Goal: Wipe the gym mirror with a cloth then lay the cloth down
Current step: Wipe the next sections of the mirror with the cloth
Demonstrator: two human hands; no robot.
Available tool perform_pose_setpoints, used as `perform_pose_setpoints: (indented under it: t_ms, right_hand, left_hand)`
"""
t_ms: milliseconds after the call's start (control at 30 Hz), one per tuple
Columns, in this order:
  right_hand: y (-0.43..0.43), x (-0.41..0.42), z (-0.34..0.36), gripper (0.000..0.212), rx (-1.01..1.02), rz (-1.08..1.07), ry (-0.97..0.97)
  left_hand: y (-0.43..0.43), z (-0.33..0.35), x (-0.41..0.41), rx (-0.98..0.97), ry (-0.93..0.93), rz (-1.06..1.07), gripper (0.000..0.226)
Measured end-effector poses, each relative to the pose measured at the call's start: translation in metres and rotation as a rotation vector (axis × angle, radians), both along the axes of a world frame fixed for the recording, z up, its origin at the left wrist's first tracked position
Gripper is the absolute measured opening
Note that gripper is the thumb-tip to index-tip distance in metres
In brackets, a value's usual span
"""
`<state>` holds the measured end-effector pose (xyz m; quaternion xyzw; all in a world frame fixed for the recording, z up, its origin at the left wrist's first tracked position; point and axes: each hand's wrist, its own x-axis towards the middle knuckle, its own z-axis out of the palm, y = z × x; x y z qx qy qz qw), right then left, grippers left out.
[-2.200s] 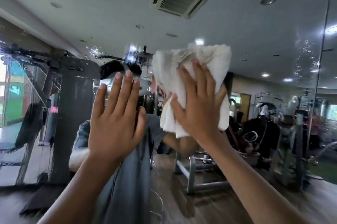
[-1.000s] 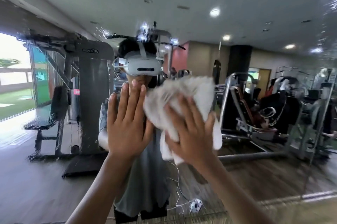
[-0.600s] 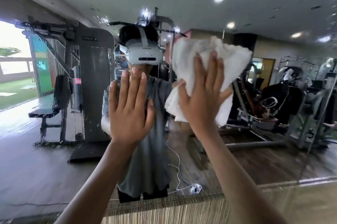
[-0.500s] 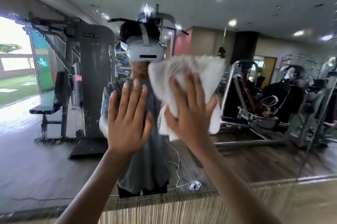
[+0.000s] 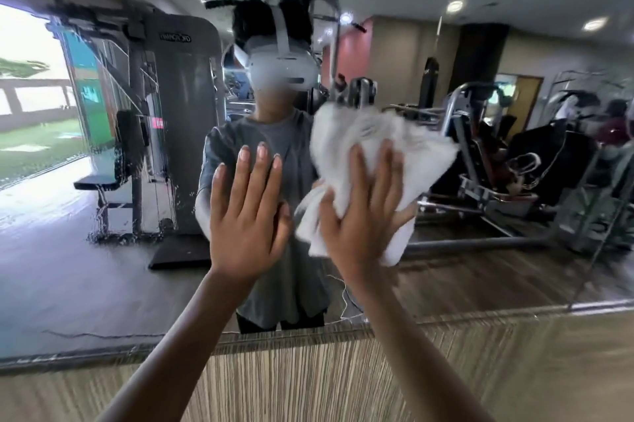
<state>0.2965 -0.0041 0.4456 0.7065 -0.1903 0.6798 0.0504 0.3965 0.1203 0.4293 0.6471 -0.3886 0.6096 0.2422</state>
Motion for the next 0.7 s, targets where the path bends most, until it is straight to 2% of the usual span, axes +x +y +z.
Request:
perform_pose_setpoints:
  t_ms: [67, 133, 200, 300, 400, 467, 533, 633, 700]
  right_hand:
    - [-0.009, -0.011, -0.041, 0.061, -0.264, -0.028, 0.226]
    - [-0.034, -0.028, -0.072, 0.058, -0.397, -0.038, 0.361]
    - [-0.057, -0.049, -0.077, 0.055, -0.316, 0.001, 0.347]
    - [-0.073, -0.057, -0.041, 0.056, -0.088, 0.008, 0.165]
    - [-0.045, -0.028, -0.008, 0.062, 0.143, -0.028, -0.079]
    - [-0.014, -0.007, -0.016, 0.064, 0.178, -0.022, -0.092]
    - [0.009, 0.002, -0.048, 0.060, 0.073, -0.008, 0.046]
    - [0.002, -0.010, -0.112, 0.053, -0.224, -0.050, 0.356]
    - [-0.026, -0.030, -0.138, 0.048, -0.315, -0.061, 0.434]
  left_hand:
    - [0.008, -0.019, 0.005, 0.056, -0.016, -0.011, 0.059]
    - [0.014, -0.035, 0.008, 0.089, -0.027, 0.000, 0.058]
    - [0.013, -0.039, 0.007, 0.071, -0.020, -0.006, 0.057]
    - [0.010, -0.037, 0.006, 0.050, -0.019, 0.011, 0.057]
    - [0.012, -0.041, 0.007, 0.051, -0.018, 0.010, 0.058]
    - [0.013, -0.043, 0.008, 0.054, -0.019, 0.018, 0.059]
    - [0.013, -0.043, 0.010, 0.056, -0.027, 0.015, 0.058]
    - [0.016, -0.044, 0.013, 0.079, -0.049, -0.007, 0.060]
    - [0.016, -0.043, 0.013, 0.073, -0.055, -0.006, 0.059]
